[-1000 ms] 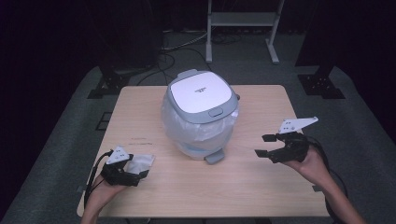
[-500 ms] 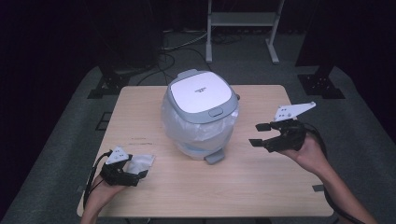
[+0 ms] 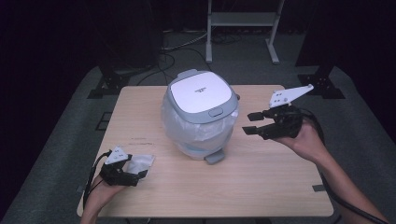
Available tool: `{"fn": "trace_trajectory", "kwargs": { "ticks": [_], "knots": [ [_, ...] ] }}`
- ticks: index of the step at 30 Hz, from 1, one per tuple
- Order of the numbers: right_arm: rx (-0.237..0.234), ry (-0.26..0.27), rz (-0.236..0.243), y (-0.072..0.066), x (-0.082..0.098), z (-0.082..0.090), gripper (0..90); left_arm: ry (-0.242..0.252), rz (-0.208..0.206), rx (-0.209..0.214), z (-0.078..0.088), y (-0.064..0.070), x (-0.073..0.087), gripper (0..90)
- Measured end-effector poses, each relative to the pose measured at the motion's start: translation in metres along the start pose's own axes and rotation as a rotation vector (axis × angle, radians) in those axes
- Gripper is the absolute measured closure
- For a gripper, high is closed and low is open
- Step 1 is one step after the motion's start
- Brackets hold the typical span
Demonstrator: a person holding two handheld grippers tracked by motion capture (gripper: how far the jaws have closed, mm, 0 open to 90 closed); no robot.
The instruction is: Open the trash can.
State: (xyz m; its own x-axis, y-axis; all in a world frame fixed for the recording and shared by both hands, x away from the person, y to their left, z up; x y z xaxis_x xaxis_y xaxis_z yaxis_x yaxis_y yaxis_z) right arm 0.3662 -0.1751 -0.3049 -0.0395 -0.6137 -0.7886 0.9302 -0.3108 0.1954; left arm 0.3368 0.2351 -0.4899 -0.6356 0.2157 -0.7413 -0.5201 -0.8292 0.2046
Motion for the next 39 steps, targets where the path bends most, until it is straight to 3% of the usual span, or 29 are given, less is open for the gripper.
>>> {"fn": "trace_trajectory", "kwargs": {
  "ticks": [12,39],
  "knots": [
    [-0.017,0.015,0.015,0.007,-0.025,-0.004,57.5,-0.001,-0.006,-0.004,0.001,-0.002,0.000,8.6],
    [-0.063,0.033,0.043,0.013,-0.059,-0.040,74.6,-0.002,-0.006,-0.010,0.002,-0.003,0.001,8.7]
  ]
}}
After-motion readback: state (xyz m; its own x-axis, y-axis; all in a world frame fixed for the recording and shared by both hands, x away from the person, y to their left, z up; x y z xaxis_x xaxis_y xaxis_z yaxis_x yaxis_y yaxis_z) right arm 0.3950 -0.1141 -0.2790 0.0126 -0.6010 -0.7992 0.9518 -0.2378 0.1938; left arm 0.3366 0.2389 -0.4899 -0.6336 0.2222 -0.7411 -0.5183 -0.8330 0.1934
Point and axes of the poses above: each handheld gripper's, and its own axes: z roughly backward along the jaws, x roughly out of its underside, y roughly to its right, the point moved 7 cm from there along -z, roughly forward along the jaws, and after that the axes turned 15 degrees about z, right-handed, at the moved point
